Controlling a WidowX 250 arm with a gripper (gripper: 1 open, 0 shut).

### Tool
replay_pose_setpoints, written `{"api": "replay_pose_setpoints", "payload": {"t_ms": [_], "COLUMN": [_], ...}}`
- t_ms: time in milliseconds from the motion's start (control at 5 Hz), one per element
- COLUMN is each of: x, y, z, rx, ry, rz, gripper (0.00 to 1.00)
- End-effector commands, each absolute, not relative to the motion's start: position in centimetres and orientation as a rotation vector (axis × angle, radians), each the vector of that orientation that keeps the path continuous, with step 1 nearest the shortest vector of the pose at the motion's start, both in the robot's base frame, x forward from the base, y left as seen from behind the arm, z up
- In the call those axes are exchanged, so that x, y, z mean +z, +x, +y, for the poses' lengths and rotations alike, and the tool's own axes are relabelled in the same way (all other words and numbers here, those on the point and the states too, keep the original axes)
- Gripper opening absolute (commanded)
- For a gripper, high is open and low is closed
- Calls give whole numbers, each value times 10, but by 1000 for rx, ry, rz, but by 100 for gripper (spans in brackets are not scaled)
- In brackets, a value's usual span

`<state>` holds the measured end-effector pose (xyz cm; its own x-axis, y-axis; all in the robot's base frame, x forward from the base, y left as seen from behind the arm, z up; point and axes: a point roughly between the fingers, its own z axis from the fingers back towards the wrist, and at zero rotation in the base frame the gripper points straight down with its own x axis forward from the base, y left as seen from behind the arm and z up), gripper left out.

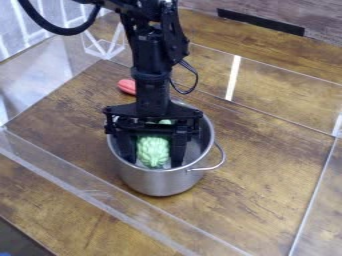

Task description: Remove the green object from the silver pot and put it on the table

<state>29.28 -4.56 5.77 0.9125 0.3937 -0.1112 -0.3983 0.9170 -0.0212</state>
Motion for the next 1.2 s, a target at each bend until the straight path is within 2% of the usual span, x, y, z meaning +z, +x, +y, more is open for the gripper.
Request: {"api": "replay_pose_setpoints", "payload": {"t_ms": [0, 200, 600, 1000], "x": [75, 72, 75, 74], "y": [305, 309, 321, 325], "z": [-37, -29, -39, -67], "rx": [443, 474, 438, 419], "ry": [-67, -67, -66, -65], "rz": [31, 29, 28, 26], "gripper": [0, 0, 0, 0]}}
